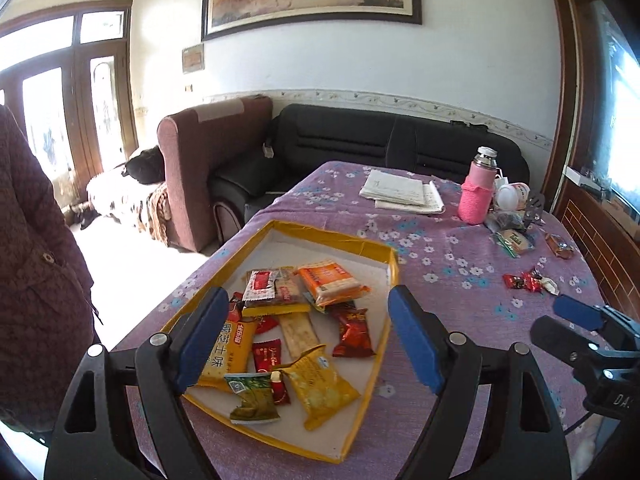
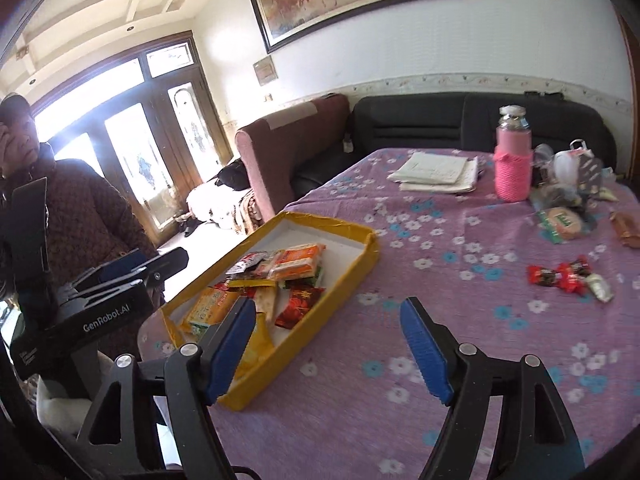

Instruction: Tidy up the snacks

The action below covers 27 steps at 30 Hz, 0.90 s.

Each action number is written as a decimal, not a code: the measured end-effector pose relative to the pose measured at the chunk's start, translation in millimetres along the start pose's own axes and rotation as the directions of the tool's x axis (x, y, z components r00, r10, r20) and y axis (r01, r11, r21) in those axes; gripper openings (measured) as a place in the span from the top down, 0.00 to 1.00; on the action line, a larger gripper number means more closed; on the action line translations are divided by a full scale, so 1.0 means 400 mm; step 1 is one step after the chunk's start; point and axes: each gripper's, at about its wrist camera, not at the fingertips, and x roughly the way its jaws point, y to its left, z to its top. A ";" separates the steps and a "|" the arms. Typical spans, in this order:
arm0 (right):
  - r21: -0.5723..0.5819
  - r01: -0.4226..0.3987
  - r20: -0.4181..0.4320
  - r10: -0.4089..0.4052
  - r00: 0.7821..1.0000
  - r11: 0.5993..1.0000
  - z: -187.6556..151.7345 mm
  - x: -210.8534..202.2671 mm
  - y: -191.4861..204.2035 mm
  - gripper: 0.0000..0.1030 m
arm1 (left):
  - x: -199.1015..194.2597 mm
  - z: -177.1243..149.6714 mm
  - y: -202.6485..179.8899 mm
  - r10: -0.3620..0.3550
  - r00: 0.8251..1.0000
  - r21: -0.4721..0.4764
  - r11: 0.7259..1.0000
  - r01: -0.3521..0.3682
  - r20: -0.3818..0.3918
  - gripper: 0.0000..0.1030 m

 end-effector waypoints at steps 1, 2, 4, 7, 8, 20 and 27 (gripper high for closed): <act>-0.003 0.019 0.011 -0.019 1.000 1.000 -0.007 -0.024 -0.012 0.24 | -0.015 -0.001 -0.013 0.006 1.000 0.007 1.000 -0.006 0.014 0.18; -0.004 0.035 0.023 -0.035 0.999 0.999 -0.014 -0.043 -0.022 0.24 | -0.032 -0.003 -0.027 0.015 0.999 0.015 1.000 -0.016 0.034 0.17; 0.002 0.059 0.044 -0.059 0.997 0.998 -0.031 -0.075 -0.036 0.23 | -0.057 -0.005 -0.045 0.037 0.997 0.027 0.999 -0.038 0.063 0.15; 0.004 0.074 0.062 -0.074 0.995 0.997 -0.056 -0.090 -0.038 0.22 | -0.081 -0.009 -0.064 0.081 0.993 0.041 0.996 -0.085 0.090 0.13; -0.006 0.079 0.062 -0.079 0.995 0.997 -0.067 -0.087 -0.032 0.22 | -0.086 -0.011 -0.063 0.088 0.992 0.042 0.995 -0.092 0.093 0.12; -0.081 -0.030 -0.041 0.027 0.999 0.996 -0.132 0.027 0.117 0.22 | -0.069 -0.040 0.030 0.140 0.988 -0.082 0.987 -0.135 0.059 0.12; -0.085 -0.043 -0.089 0.035 0.995 0.996 -0.161 0.074 0.129 0.22 | -0.096 -0.051 0.045 0.173 0.973 -0.108 0.982 -0.157 0.156 0.12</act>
